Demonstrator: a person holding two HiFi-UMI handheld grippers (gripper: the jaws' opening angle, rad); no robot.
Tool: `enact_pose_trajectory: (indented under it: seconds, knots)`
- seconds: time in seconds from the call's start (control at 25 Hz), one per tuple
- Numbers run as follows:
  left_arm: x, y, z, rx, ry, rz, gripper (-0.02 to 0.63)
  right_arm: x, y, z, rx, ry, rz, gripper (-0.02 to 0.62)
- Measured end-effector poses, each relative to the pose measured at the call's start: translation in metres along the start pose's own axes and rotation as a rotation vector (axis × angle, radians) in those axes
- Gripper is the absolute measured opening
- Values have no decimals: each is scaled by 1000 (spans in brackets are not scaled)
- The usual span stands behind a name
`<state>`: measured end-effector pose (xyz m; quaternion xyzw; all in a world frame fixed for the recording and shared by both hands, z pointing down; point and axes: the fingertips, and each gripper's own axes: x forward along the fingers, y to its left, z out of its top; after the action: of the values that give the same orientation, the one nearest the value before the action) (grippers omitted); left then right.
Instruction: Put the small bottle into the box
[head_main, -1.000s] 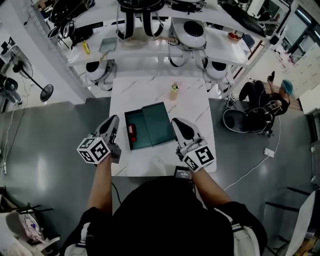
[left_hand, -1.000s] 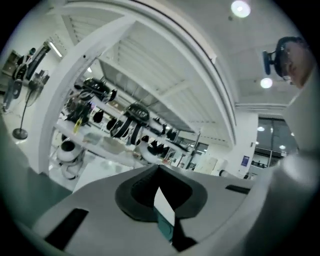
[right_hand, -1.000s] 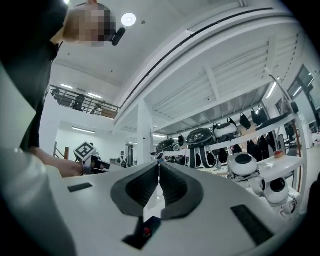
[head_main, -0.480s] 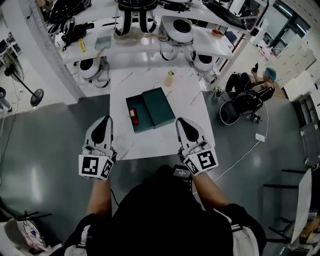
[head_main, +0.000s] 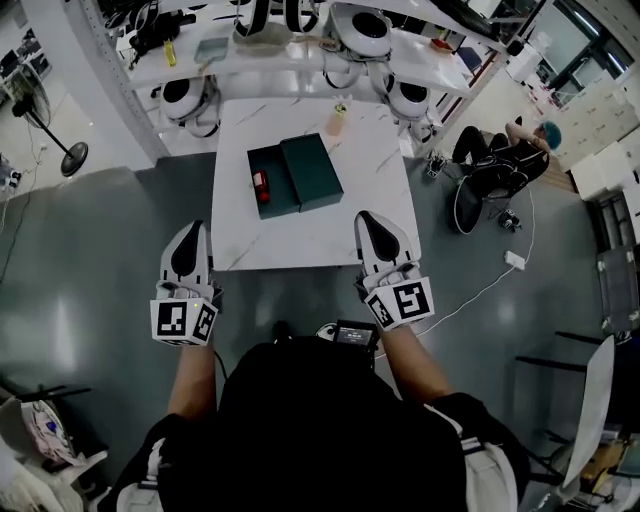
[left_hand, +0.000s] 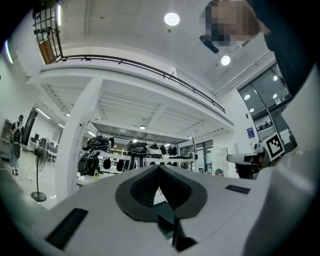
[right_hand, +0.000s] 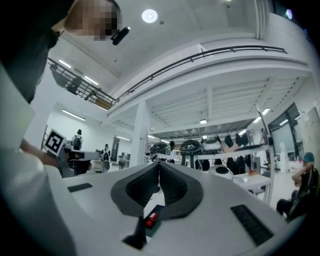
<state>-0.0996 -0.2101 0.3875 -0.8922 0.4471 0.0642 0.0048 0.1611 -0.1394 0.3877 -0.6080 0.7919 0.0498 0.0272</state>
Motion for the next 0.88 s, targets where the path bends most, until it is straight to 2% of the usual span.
enact_pose_trajectory:
  seconds: [0.08, 0.16, 0.36, 0.6, 0.76, 0.88]
  knots:
    - [-15, -18, -1, 17, 6, 12, 15, -19, 10, 12, -82, -34, 60, 32]
    - [-32, -39, -4, 22, 35, 20, 15, -45, 15, 16, -112, -38, 73, 32]
    - [-81, -99, -11, 4, 92, 12, 15, -123, 4, -3, -24, 24, 33, 32]
    - [-150, -162, -33, -6, 161, 6, 15, -218, 13, -30, 57, 67, 21, 32]
    - [-188, -177, -55, -65, 200, 31, 15, -254, 35, -44, 103, 84, 24, 32]
    - [-209, -181, -59, -60, 196, 29, 15, -269, 52, -55, 144, 109, 10, 32]
